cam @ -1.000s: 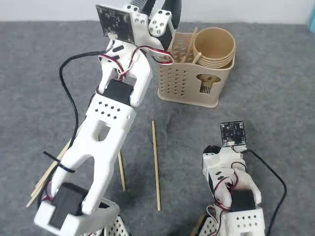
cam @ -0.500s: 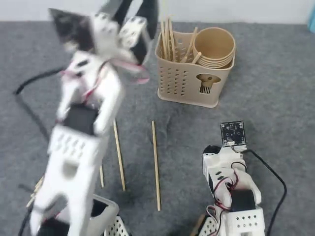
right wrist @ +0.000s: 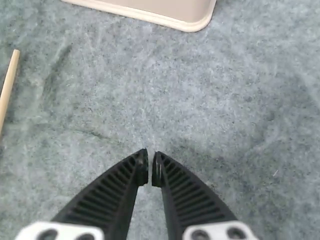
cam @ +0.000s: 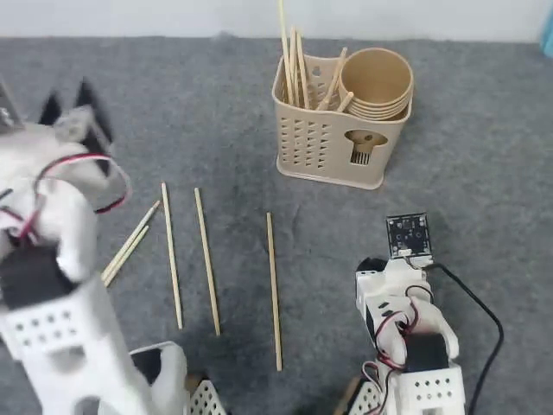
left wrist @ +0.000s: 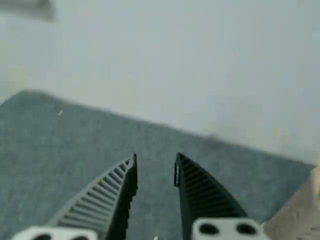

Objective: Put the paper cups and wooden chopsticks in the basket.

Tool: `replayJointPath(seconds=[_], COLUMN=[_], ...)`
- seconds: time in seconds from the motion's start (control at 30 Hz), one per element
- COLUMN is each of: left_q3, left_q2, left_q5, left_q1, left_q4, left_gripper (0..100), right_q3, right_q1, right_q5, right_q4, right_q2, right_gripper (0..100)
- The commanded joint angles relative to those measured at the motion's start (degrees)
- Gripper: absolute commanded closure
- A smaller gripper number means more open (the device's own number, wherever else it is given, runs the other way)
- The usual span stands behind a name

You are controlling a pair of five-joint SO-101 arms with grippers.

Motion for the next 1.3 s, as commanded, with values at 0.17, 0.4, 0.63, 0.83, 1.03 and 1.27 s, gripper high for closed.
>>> replayJointPath(seconds=[0.17, 0.4, 0.63, 0.83, 1.03, 1.27], left_q3=[19.03, 39.16, 45.14, 36.35, 28.97, 27.47], left_q2=[8.44, 12.04, 21.80, 35.52, 43.87, 45.89], left_q5=[-19.52, -22.86, -22.86, -25.32, -34.11, -34.29], left_q1=[-8.00, -8.09, -11.87, -15.30, -15.21, -15.21], left_q4=[15.21, -5.63, -23.56, -18.90, -7.91, -7.56], left_gripper=[88, 88, 88, 88, 88, 90], right_q3=[0.70, 0.70, 0.70, 0.70, 0.70, 0.70], right_q1=[0.66, 0.66, 0.66, 0.66, 0.66, 0.66], right_q5=[0.70, 0.70, 0.70, 0.70, 0.70, 0.70], right_q4=[0.40, 0.40, 0.31, 0.31, 0.31, 0.22], right_q2=[-1.36, -1.36, -1.36, -1.36, -1.36, -1.36], right_gripper=[96.9, 96.9, 96.9, 96.9, 96.9, 96.9])
